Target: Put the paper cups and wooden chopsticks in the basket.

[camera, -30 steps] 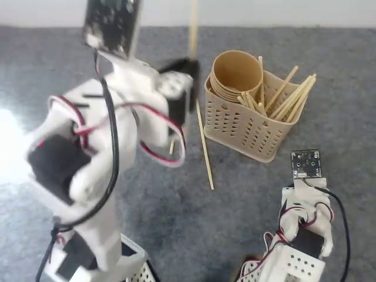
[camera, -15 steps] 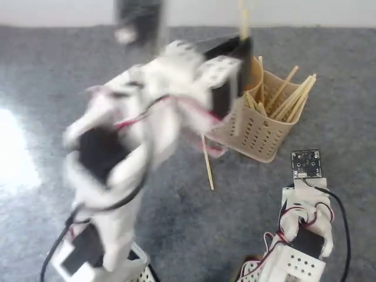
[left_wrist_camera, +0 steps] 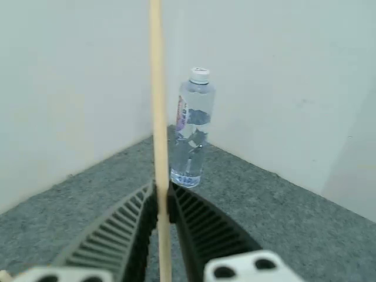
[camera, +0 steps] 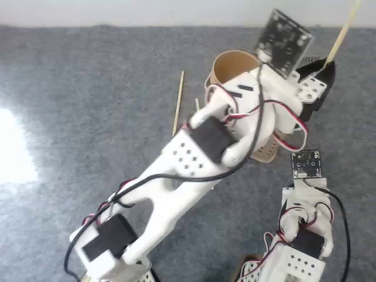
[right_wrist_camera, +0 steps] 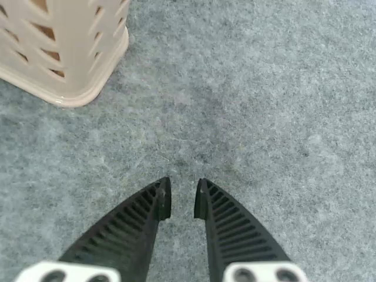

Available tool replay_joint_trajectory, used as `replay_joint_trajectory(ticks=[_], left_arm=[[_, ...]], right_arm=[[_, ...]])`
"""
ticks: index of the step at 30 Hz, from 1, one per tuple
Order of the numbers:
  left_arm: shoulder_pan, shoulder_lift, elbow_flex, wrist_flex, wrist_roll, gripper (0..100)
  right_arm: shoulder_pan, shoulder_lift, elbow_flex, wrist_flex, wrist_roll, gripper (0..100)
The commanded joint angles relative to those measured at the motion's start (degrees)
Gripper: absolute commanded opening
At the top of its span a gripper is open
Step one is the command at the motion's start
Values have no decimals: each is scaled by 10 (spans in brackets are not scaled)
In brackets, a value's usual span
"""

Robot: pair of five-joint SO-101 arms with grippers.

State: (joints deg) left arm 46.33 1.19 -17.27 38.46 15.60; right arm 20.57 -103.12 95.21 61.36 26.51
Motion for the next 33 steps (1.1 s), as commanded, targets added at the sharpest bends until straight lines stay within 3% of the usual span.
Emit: replay_joint_trajectory(ticks=[1,11,19,33], left_arm=[[-12,18,0,-38,-8,12],[-66,67,-1,-69,-7,13],[-55,67,-15,-118,-8,13],[-65,137,-56,-133,-41,13]], right_arm=[[-6,-3,12,-6,8,80],[-7,-3,12,-6,8,80],[-7,-3,12,-7,8,80],[-7,-3,12,-7,8,80]])
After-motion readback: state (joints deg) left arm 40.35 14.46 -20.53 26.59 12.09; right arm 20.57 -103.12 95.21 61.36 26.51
